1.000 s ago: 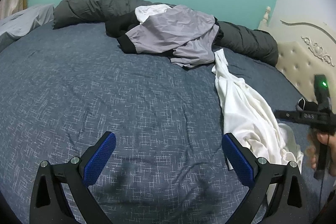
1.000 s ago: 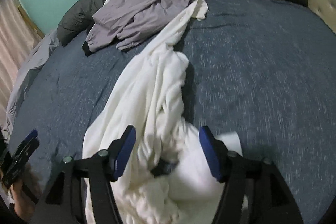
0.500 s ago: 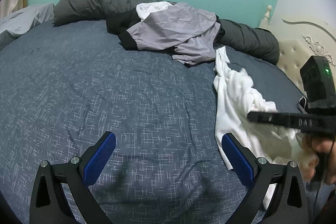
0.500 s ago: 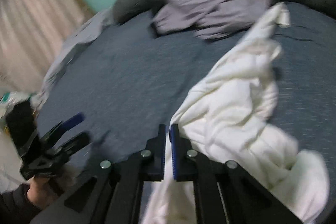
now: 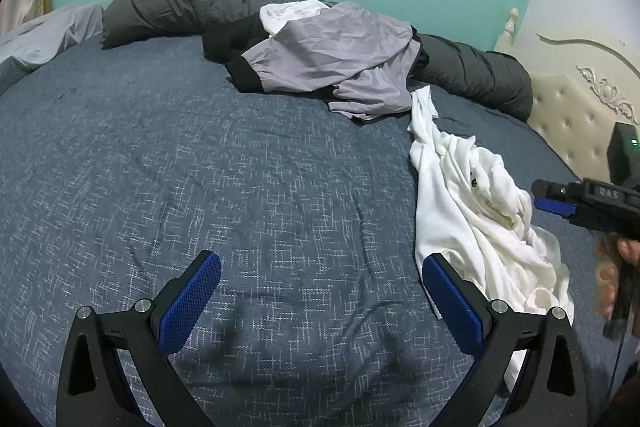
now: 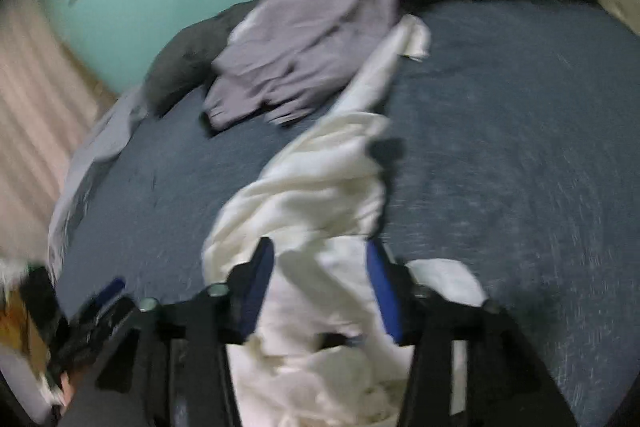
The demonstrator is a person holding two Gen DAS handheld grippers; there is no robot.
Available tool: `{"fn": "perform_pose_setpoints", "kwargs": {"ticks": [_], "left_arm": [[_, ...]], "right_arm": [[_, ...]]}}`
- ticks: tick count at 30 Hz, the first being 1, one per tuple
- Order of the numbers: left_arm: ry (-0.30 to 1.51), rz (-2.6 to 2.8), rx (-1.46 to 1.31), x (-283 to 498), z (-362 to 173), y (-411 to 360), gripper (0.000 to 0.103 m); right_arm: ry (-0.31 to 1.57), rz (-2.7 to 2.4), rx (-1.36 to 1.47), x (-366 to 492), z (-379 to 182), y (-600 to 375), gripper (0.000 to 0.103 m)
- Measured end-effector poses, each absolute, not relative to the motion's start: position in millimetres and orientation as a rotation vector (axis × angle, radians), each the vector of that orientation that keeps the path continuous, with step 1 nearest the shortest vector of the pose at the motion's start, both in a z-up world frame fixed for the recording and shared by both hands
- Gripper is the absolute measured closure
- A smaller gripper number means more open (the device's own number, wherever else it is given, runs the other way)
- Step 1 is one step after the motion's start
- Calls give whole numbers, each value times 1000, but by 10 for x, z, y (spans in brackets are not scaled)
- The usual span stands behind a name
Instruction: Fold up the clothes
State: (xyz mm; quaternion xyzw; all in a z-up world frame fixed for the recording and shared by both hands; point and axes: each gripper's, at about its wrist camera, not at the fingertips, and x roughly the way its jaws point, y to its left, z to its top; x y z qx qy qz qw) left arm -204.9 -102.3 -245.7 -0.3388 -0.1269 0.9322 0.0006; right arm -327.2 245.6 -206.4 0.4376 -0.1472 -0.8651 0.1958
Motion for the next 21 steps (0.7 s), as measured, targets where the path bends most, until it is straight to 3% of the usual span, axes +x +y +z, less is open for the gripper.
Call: {"fn": "perform_pose_setpoints", "kwargs": {"ticks": [6,8,11,21], "left_arm": [[-405,2927,-1074,-2053,-2480,-1046,0],[-406,2926,-1076,-2050,-2484,-1051,0],[-412,2927,-1075,-2051,-2480,-1064,0],[-469,2951,-1073,-2030,-2463,-1197,0]], "right_arm": [[-410,-2306,1261,-3382,-2249,2248,56],[-409,-2280,1226,-3351,-2262,2134,84],[-392,-2243,1175,-3262,-2217,1919,94],[-301,-2015,1115,-3010,-2179,1147,97]]}}
